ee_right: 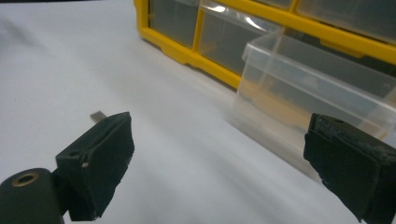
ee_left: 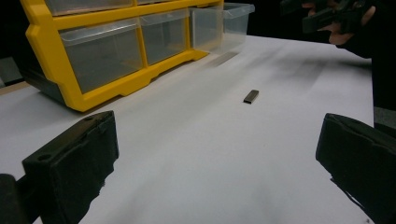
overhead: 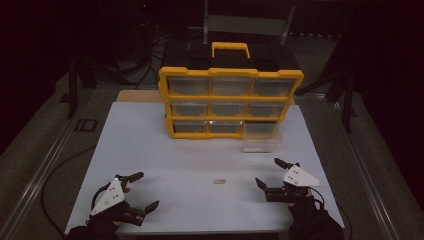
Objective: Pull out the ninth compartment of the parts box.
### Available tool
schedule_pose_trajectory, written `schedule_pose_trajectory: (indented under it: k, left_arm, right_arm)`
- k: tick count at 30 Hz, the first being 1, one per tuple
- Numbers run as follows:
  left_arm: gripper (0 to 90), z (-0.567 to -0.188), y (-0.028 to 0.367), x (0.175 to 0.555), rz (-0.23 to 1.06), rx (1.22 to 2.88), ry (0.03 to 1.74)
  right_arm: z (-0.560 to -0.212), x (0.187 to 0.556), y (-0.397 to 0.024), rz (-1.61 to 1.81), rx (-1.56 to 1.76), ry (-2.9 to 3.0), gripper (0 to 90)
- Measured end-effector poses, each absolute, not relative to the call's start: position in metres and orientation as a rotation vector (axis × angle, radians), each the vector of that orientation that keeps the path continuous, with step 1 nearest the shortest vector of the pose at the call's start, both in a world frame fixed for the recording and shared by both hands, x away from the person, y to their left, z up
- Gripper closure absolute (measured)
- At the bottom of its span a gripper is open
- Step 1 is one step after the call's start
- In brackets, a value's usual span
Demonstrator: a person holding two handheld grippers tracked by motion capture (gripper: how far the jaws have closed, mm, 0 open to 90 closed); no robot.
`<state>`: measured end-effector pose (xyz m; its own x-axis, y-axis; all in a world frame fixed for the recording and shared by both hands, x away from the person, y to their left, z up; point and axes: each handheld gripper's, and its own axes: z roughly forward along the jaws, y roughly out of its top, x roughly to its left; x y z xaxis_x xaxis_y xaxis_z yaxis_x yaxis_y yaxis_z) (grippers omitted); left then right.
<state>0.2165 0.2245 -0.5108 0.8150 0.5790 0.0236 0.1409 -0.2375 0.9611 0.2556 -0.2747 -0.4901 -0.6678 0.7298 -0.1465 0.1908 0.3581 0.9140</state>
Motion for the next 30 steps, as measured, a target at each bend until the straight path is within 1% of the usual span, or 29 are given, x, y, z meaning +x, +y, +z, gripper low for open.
schedule_pose_trajectory:
  k: [16,30]
  left_arm:
    - [0.0,-0.511,0.224,0.217,0.450,1.793,0.554]
    - [0.0,-0.511,0.224,0.217,0.447,1.793,0.553]
  right_arm:
    - [-0.501,0.247,-0.289,1.257,0.862,2.114,8.1]
    - [-0.505,0.248,-0.283,1.255,0.826,2.115,8.1]
